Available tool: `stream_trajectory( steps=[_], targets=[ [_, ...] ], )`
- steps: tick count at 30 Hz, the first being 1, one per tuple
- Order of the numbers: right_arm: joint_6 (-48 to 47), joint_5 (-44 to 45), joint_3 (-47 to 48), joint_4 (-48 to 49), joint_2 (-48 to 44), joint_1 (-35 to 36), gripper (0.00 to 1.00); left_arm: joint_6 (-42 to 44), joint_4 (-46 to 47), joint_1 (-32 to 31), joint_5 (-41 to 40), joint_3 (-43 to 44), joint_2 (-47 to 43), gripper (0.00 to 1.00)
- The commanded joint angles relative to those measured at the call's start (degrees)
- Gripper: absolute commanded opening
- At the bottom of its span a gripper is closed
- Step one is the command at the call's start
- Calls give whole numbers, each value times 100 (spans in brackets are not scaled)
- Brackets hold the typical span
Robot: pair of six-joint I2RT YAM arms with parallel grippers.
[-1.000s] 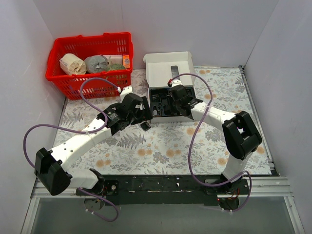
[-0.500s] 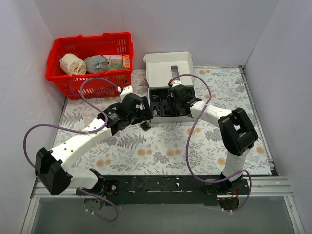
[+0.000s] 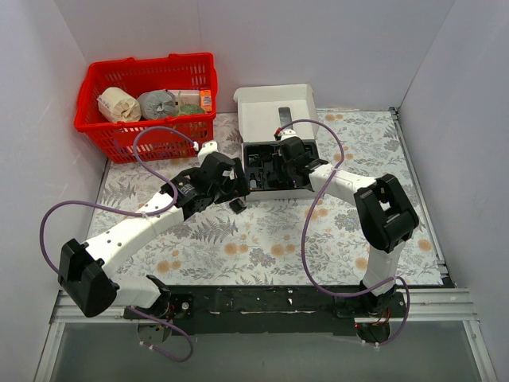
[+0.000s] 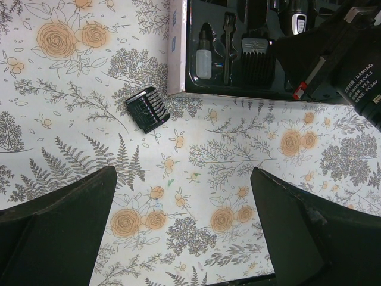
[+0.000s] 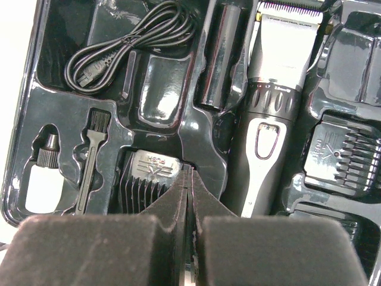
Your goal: Sort the hair-cutting tools
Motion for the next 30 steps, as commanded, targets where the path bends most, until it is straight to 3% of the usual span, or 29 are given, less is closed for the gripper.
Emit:
stream_trajectory(
  steps=[1,14,30],
  targets=[
    [-80,-40,164,-22,-283,24,1,40,51,-21,-79,64,-58,98],
    [-71,-172,111,-136,-564,112,1,14,60,-21,-36,64,-102,98],
    [-9,-58,58,-75,-152,165,1,32,25,-21,-97,20,-146,98]
  ],
)
